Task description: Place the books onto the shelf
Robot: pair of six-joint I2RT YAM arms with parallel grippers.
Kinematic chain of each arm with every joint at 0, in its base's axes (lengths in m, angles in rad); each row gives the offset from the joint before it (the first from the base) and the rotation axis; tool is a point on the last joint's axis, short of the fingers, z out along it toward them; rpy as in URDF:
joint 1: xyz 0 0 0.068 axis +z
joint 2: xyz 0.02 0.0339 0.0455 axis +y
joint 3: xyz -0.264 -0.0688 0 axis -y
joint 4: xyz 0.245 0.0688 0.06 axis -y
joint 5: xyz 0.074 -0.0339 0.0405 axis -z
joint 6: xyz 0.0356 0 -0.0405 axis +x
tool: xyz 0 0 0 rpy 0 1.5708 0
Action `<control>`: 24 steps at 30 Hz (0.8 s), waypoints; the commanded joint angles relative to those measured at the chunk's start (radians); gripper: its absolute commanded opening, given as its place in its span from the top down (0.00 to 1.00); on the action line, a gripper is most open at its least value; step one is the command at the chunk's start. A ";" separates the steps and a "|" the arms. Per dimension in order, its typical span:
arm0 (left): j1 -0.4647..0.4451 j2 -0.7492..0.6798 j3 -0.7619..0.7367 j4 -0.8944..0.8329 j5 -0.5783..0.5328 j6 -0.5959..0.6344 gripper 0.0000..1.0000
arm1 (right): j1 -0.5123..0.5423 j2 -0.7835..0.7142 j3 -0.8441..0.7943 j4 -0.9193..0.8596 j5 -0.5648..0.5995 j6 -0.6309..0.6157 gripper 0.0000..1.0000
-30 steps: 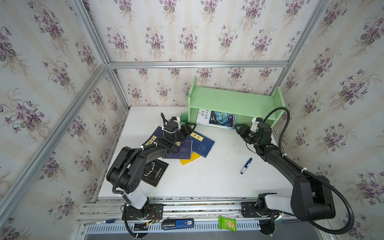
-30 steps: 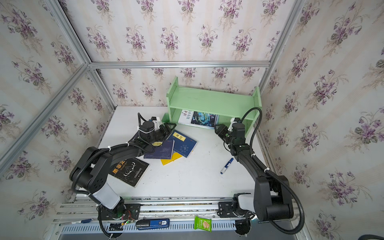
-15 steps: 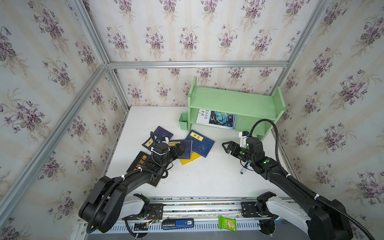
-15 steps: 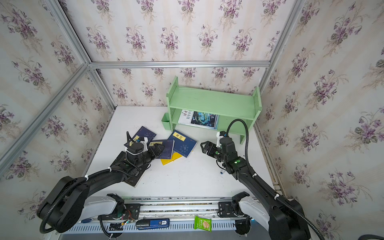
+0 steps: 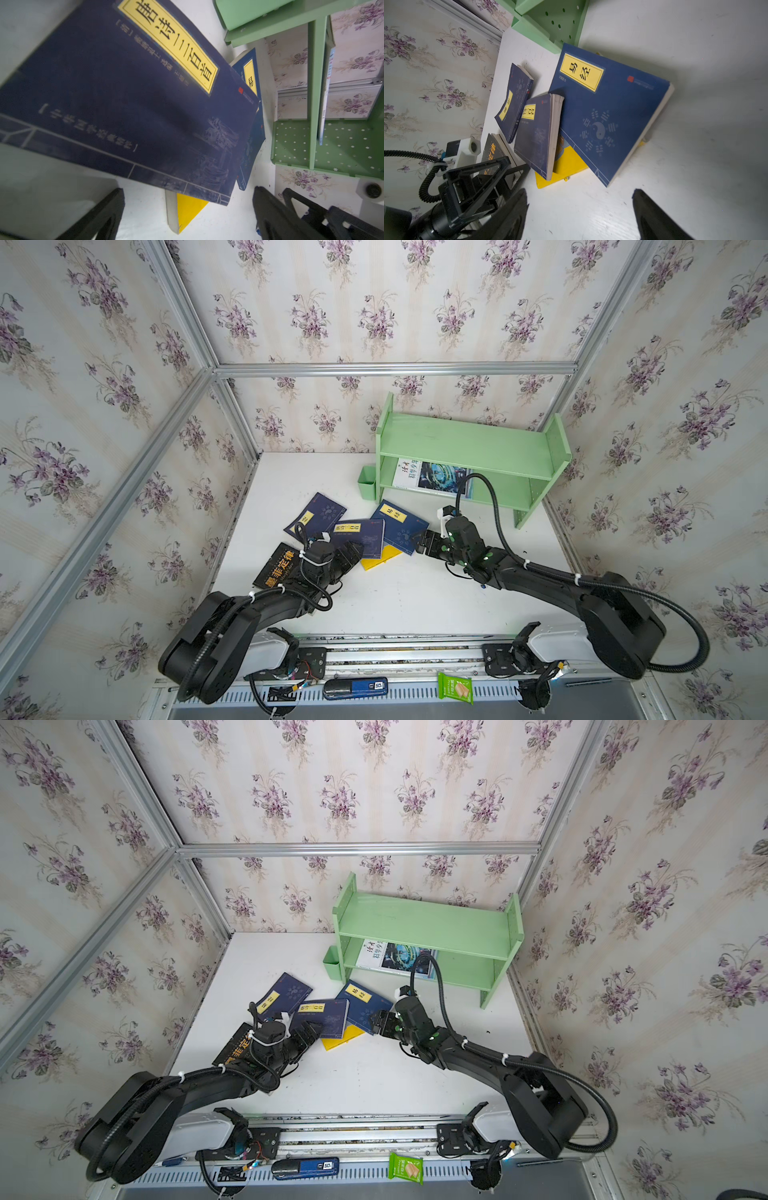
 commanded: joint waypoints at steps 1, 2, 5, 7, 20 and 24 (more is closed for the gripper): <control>0.005 0.063 -0.001 -0.017 0.007 -0.081 0.01 | 0.025 0.083 0.055 0.133 -0.032 0.034 0.19; 0.004 0.082 0.005 -0.005 0.011 -0.090 0.01 | 0.030 0.107 0.064 0.146 -0.036 0.038 0.20; 0.005 0.134 0.024 0.020 0.023 -0.111 0.01 | 0.041 0.187 0.108 0.170 -0.047 0.055 0.21; 0.004 0.149 0.025 0.018 0.009 -0.137 0.01 | 0.049 0.230 0.138 0.151 -0.033 0.072 0.21; 0.004 0.149 0.011 0.029 -0.028 -0.164 0.05 | 0.076 0.443 0.219 0.312 -0.097 0.180 0.24; 0.004 0.179 0.008 0.077 -0.006 -0.167 0.10 | 0.092 0.492 0.253 0.302 -0.121 0.225 0.25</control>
